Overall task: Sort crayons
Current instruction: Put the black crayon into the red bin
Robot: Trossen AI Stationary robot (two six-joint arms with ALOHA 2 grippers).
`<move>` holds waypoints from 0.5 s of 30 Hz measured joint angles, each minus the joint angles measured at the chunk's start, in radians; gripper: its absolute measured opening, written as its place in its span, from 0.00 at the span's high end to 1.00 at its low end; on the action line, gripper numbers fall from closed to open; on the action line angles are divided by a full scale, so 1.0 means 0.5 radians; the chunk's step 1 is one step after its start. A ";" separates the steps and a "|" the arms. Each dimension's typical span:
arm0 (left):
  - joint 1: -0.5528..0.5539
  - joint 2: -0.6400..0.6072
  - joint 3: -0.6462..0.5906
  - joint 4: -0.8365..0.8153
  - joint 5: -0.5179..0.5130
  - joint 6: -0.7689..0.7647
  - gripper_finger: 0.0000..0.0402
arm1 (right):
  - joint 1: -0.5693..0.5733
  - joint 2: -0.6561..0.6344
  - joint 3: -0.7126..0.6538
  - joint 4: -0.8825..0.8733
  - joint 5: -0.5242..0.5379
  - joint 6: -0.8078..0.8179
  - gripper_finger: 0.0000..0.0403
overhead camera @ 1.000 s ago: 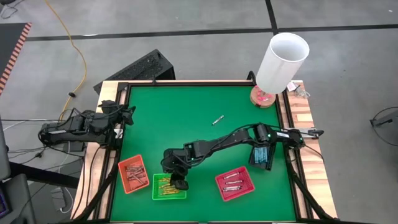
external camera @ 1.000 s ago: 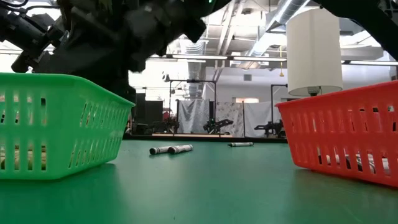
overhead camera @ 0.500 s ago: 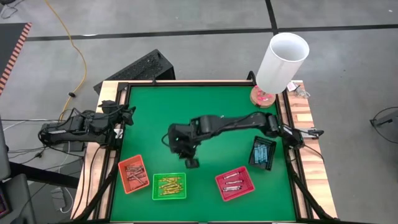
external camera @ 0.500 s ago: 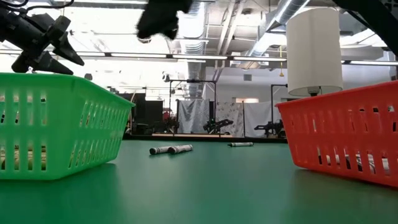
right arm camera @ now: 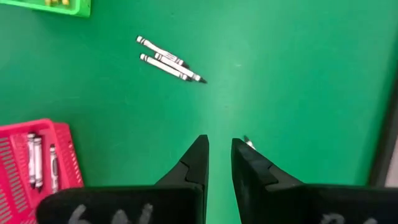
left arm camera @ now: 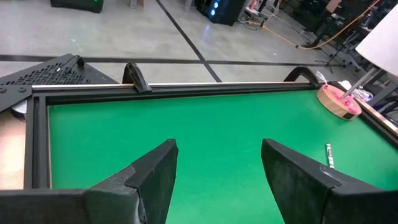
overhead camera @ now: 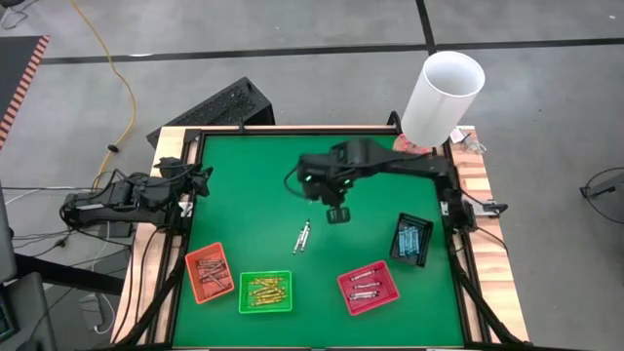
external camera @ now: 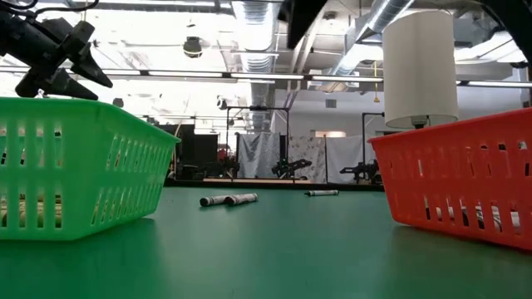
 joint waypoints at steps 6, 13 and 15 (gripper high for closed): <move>0.001 0.000 0.000 0.001 -0.001 0.001 0.44 | -0.086 -0.177 0.002 -0.020 0.031 0.021 0.84; 0.001 0.000 0.000 0.000 0.006 0.001 0.44 | -0.221 -0.273 -0.039 -0.017 0.031 -0.012 0.84; 0.001 0.000 0.000 0.000 0.033 0.001 0.44 | -0.252 -0.338 -0.179 -0.019 0.031 -0.011 0.84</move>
